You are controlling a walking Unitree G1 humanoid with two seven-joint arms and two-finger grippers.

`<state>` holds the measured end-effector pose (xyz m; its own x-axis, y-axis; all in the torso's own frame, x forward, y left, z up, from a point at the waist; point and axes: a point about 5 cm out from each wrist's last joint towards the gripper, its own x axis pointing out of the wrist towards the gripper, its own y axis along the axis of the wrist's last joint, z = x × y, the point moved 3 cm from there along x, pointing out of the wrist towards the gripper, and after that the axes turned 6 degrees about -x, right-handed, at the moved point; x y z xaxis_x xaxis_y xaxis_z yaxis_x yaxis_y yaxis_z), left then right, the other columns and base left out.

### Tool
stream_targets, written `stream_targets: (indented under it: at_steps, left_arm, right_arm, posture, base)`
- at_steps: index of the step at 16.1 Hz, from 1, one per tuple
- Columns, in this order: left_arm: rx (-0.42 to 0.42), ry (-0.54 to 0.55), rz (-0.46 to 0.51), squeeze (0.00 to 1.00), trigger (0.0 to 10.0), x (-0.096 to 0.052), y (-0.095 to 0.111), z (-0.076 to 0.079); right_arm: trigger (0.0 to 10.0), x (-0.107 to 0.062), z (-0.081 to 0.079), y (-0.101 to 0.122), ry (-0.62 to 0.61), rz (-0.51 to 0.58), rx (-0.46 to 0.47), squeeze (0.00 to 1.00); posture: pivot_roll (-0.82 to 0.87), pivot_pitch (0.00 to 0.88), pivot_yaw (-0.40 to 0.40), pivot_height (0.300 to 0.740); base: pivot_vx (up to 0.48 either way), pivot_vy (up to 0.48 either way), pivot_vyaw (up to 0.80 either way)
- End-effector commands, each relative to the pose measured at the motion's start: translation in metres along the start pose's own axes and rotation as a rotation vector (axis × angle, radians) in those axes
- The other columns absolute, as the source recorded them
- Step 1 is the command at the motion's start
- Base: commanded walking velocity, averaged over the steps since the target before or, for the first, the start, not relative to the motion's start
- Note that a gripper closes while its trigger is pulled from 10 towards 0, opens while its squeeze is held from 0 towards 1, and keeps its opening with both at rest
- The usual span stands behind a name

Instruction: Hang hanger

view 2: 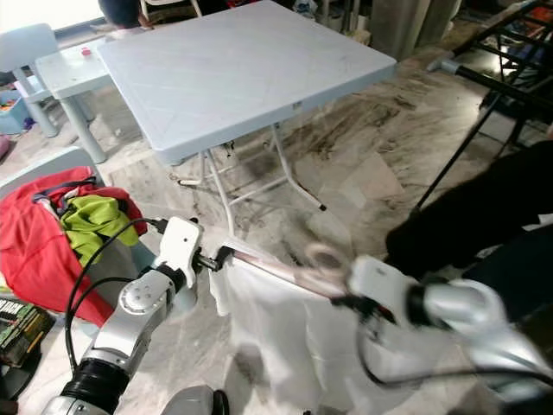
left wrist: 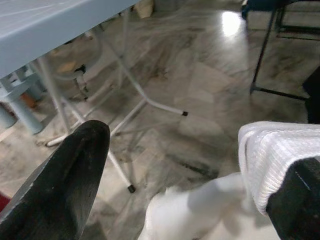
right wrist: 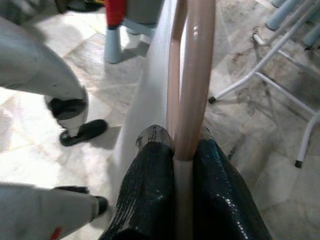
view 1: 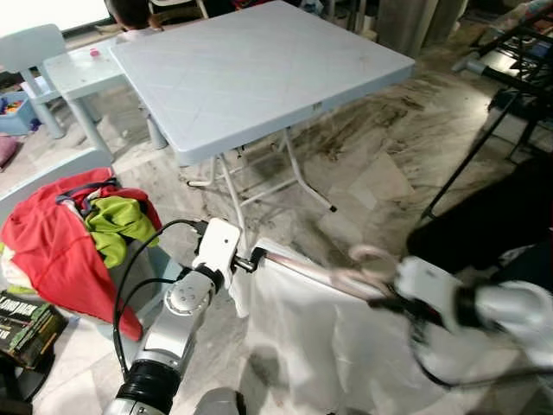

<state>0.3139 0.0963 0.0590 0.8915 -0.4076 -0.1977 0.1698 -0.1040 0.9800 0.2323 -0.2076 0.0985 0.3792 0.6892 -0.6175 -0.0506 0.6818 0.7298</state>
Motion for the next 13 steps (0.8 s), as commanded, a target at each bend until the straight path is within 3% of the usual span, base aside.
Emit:
stream_targets:
  at_steps: [1,3,5,9,10,12,13]
  left_arm:
    - [0.018,0.154,0.006,0.0,10.0,-0.007,0.005,-0.042]
    - [0.009,0.16,-0.007,0.0,10.0,-0.008,0.002,-0.044]
    - [-0.003,0.154,-0.021,0.0,10.0,-0.007,-0.001,-0.043]
    - [-0.004,0.154,-0.045,0.0,10.0,-0.008,-0.006,-0.045]
    - [-0.005,0.17,-0.059,0.0,10.0,-0.01,-0.008,-0.05]
    - [-0.004,0.172,-0.055,0.0,10.0,-0.009,-0.006,-0.052]
    - [-0.006,0.164,-0.043,0.0,10.0,-0.005,-0.001,-0.048]
  right_arm:
    - [10.0,-0.028,0.006,-0.005,0.021,-0.034,0.01,0.0]
    - [10.0,-0.058,0.019,0.001,-0.006,-0.002,0.048,0.0]
    - [10.0,-0.077,0.027,0.002,-0.016,-0.002,0.057,0.0]
    - [10.0,-0.099,0.034,0.016,-0.028,0.104,0.112,0.0]
    - [10.0,-0.102,0.034,0.013,-0.016,0.073,0.123,0.0]
    - [10.0,-0.087,0.034,-0.011,-0.047,-0.105,0.059,0.0]
    - [10.0,-0.058,0.043,-0.019,-0.176,-0.138,0.024,0.0]
  posture:
    - [-0.11,0.0,0.044,0.74]
    - [-0.12,0.0,0.049,0.74]
    - [-0.13,0.0,0.053,0.74]
    - [-0.13,0.0,0.059,0.74]
    - [-0.13,0.0,0.059,0.74]
    - [-0.13,0.0,0.058,0.74]
    - [-0.13,0.0,0.054,0.74]
  base:
    - [0.0,0.0,0.0]
    - [0.0,0.0,0.0]
    - [0.0,0.0,0.0]
    - [0.0,0.0,0.0]
    - [0.0,0.0,0.0]
    - [0.0,0.0,0.0]
    - [0.0,0.0,0.0]
